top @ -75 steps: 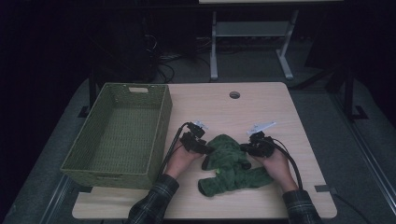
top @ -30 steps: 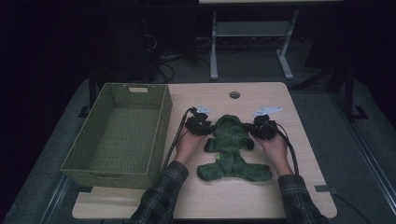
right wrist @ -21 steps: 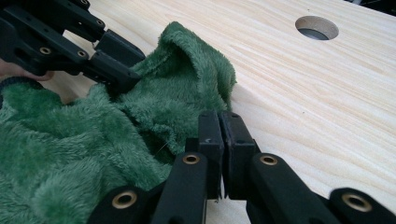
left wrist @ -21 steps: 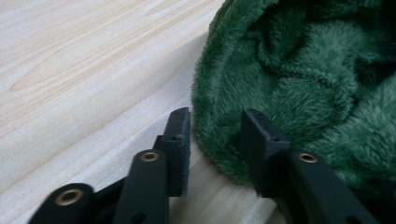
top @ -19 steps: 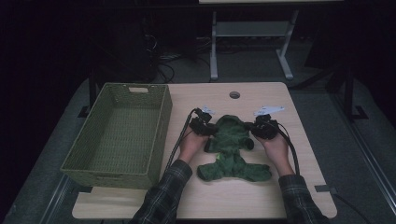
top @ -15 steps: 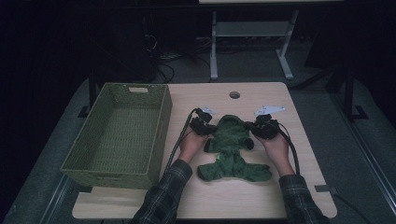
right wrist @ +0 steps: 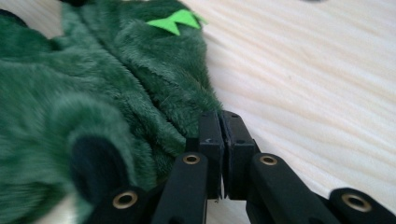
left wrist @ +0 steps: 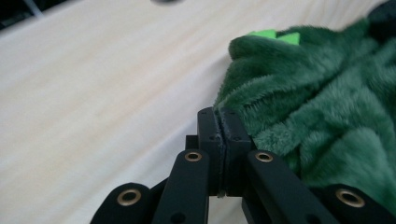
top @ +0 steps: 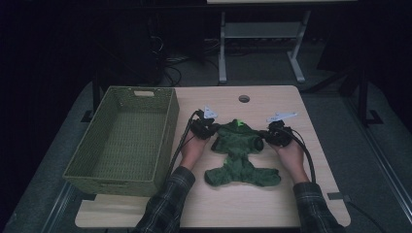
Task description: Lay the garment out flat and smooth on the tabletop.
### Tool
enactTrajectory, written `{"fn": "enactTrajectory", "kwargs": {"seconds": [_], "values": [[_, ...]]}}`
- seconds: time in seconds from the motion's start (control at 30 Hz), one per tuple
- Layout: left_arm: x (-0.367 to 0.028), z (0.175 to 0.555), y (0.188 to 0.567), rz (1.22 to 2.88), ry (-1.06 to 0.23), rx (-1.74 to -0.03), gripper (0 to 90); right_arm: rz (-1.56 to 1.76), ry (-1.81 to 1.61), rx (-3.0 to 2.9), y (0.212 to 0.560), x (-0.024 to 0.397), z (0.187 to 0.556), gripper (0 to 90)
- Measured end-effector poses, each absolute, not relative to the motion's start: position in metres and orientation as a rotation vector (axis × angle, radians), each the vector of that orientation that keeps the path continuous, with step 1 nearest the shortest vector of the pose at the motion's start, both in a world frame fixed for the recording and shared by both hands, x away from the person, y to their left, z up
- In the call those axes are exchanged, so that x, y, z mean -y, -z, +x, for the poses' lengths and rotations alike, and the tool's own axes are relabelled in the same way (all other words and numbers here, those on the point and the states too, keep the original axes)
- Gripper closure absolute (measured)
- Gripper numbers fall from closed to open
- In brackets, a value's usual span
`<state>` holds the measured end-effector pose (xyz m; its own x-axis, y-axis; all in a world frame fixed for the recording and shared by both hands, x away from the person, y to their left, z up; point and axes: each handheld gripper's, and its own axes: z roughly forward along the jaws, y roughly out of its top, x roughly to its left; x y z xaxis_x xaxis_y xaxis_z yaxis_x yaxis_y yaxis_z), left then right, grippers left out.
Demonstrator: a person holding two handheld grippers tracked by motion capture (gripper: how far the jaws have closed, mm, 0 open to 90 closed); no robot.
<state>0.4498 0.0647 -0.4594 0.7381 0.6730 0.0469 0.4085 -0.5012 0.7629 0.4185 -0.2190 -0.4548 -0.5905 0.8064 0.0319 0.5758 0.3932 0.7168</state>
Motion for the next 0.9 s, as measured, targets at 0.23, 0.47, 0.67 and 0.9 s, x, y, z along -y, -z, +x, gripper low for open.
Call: {"fn": "enactTrajectory", "kwargs": {"seconds": [0.23,0.47,0.67,0.9], "values": [[-0.056,0.454,0.472,2.225,-0.441,-0.793,88.4,1.239,-0.908,-2.324,0.469,0.219,0.428,88.2],[-0.058,0.454,0.463,2.181,-0.436,-0.807,77.9,1.279,-0.937,-2.297,0.468,0.219,0.432,77.9],[-0.068,0.446,0.443,2.141,-0.357,-0.832,61.6,1.287,-1.017,-2.256,0.447,0.227,0.421,67.9],[-0.077,0.426,0.43,2.159,-0.326,-0.795,46.8,1.302,-1.058,-2.283,0.433,0.232,0.41,59.9]]}}
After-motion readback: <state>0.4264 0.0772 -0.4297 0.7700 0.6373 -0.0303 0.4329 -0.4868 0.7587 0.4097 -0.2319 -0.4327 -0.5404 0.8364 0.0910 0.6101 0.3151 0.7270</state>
